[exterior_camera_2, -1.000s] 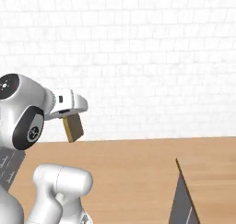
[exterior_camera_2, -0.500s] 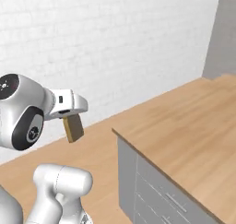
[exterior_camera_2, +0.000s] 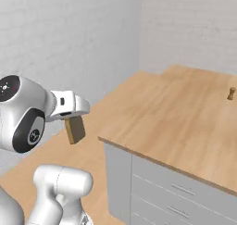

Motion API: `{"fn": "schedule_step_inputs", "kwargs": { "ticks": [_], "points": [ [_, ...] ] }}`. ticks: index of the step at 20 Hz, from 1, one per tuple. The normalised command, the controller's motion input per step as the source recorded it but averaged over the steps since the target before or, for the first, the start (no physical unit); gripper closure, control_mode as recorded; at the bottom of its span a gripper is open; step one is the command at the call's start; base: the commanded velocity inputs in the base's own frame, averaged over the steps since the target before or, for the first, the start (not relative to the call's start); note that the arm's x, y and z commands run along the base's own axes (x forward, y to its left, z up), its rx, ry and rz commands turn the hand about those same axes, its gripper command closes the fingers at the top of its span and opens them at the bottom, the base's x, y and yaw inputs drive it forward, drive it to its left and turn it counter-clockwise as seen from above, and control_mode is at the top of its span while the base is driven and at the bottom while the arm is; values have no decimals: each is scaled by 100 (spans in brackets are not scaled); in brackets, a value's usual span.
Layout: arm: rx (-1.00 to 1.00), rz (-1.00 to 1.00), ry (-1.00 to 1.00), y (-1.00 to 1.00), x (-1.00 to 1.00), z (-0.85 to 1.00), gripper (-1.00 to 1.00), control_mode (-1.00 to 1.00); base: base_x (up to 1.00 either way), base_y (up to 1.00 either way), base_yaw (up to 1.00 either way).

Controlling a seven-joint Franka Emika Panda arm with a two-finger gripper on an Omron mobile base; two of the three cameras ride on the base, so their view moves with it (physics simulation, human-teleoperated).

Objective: Start the toaster. Once the lever pops up, take the bread to the plate on the dining counter.

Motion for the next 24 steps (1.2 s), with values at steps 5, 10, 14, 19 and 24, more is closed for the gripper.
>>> {"fn": "schedule_step_inputs", "kwargs": {
  "ticks": [5,10,14,19,24],
  "points": [
    [0,0,0,0,0,0,100,100,74,100,-48],
    [0,0,0,0,0,0,100,100,91,100,-45],
    [0,0,0,0,0,0,100,100,100,99,-42],
    [0,0,0,0,0,0,100,100,100,97,-43],
    [0,0,0,0,0,0,100,100,100,100,-44]
  ]
}}
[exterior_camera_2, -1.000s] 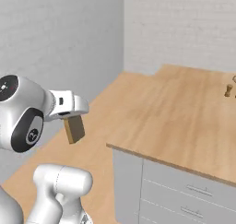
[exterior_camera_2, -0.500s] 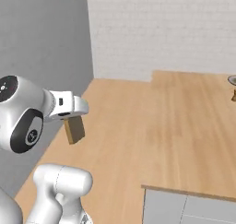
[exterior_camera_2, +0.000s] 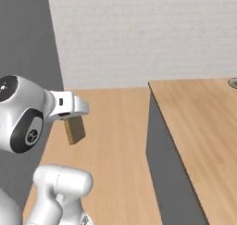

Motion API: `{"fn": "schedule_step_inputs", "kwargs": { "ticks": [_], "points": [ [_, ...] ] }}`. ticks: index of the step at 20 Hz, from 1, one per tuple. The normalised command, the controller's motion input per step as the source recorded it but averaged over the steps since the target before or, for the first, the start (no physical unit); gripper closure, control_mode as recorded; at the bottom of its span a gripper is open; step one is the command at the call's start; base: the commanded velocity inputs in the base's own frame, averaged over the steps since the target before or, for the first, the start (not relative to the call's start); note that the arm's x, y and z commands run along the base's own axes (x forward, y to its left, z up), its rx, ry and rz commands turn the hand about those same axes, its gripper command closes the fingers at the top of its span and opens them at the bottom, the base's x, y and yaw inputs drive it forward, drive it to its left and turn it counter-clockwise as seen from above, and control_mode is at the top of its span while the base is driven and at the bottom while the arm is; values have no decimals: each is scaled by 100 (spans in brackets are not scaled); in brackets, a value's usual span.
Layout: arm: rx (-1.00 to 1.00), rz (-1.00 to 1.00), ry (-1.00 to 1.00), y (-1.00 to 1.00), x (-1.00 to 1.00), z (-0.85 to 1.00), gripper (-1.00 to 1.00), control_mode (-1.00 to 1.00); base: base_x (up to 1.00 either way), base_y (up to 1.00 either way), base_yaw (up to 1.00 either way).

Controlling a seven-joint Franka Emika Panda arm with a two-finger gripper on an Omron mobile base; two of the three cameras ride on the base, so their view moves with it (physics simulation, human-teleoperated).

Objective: Start the toaster. Once the lever pops up, take the bread to the plate on the dining counter.

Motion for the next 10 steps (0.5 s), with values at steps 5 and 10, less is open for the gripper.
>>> {"fn": "schedule_step_inputs", "kwargs": {
  "ticks": [5,10],
  "points": [
    [0,0,0,0,0,0,100,100,100,100,-45],
    [0,0,0,0,0,0,100,100,100,93,-47]
  ]
}}
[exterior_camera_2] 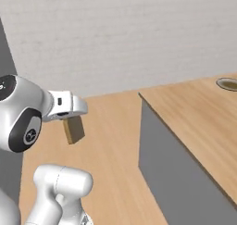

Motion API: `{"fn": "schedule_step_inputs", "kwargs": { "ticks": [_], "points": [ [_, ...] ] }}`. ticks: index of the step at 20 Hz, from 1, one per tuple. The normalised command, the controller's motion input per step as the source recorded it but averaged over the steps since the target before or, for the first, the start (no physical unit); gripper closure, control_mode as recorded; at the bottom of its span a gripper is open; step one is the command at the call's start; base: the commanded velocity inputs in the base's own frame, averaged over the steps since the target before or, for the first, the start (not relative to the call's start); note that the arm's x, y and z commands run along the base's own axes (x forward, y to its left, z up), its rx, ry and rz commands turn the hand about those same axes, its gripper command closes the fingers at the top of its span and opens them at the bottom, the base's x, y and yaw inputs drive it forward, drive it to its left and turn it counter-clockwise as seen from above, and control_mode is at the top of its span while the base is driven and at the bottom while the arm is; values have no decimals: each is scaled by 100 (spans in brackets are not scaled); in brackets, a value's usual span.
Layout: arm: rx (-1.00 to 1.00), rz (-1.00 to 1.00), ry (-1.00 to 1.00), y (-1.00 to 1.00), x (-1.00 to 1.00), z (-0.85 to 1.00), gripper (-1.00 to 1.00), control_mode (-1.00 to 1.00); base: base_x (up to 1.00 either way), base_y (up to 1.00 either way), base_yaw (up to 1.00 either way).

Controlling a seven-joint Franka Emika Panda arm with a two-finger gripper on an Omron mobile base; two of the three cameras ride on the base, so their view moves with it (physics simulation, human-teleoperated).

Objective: Start the toaster. Once the lever pops up, take the bread to the plate on the dining counter.

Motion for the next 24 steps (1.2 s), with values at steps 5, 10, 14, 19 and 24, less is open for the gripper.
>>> {"fn": "schedule_step_inputs", "kwargs": {
  "ticks": [5,10,14,19,24],
  "points": [
    [0,0,0,0,0,0,100,100,100,84,-51],
    [0,0,0,0,0,0,100,100,100,96,-49],
    [0,0,0,0,0,0,100,100,100,100,-46],
    [0,0,0,0,0,0,100,100,100,100,-44],
    [0,0,0,0,0,0,100,100,100,97,-45]
  ]
}}
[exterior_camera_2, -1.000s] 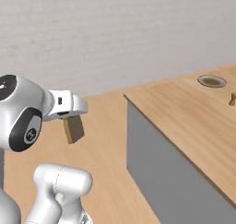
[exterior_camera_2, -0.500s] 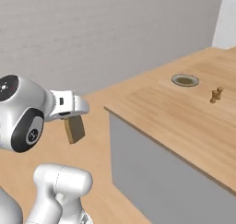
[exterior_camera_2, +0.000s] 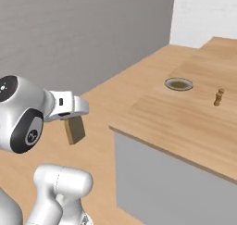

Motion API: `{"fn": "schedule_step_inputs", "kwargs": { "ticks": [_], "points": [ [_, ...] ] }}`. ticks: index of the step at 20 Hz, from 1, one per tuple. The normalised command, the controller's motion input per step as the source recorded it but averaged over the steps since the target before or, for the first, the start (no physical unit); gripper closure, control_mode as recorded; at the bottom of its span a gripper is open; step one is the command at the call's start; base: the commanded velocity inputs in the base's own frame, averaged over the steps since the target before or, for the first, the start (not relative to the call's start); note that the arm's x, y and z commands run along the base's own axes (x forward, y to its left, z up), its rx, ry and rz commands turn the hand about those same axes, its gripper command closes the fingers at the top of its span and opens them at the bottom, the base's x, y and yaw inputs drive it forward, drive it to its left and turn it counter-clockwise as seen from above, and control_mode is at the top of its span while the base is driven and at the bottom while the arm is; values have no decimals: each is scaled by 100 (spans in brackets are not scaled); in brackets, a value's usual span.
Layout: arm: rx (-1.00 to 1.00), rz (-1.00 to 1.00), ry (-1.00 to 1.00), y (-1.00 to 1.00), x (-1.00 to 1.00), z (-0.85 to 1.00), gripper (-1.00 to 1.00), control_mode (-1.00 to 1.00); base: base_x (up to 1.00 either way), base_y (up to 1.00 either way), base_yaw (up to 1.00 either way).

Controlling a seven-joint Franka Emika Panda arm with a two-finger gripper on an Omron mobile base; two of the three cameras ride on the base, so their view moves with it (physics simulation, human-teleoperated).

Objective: Start the toaster. Once the lever pops up, take the bread to the plate on the dining counter.

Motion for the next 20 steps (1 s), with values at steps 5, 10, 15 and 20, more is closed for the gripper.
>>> {"fn": "schedule_step_inputs", "kwargs": {
  "ticks": [5,10,15,20],
  "points": [
    [0,0,0,0,0,0,100,100,100,88,-46],
    [0,0,0,0,0,0,100,100,100,71,-47],
    [0,0,0,0,0,0,100,100,100,63,-48],
    [0,0,0,0,0,0,100,100,97,60,-54]
  ]
}}
